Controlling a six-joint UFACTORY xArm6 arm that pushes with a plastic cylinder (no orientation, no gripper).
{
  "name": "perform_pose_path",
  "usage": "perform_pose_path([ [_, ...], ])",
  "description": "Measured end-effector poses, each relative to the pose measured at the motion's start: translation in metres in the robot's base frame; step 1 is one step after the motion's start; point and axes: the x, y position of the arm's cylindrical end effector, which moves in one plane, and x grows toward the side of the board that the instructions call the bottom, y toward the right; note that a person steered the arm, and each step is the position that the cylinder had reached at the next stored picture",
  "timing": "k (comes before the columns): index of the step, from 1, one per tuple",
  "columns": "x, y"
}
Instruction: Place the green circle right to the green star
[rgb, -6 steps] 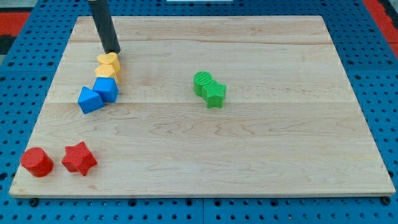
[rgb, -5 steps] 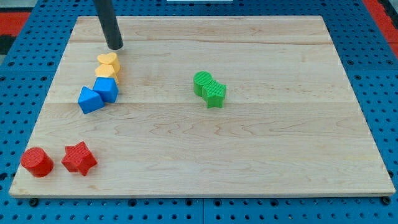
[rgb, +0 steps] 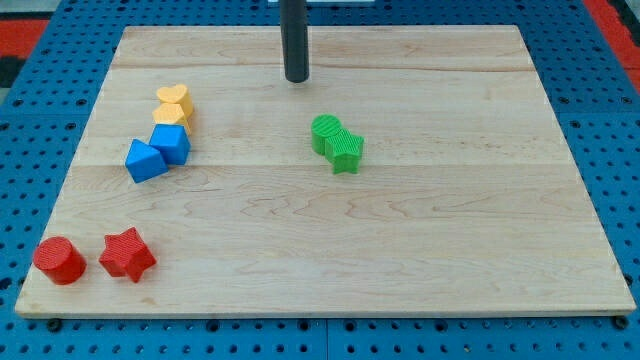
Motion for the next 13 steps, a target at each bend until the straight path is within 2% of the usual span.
perform_pose_path([
  [2,0.067,0.002],
  [3,0.084,0.020],
  [6,0.084,0.035],
  [8,0.094,0.114],
  [9,0.094,0.109],
  [10,0.094,0.066],
  [11,0.105,0.052],
  [13,0.117,0.080],
])
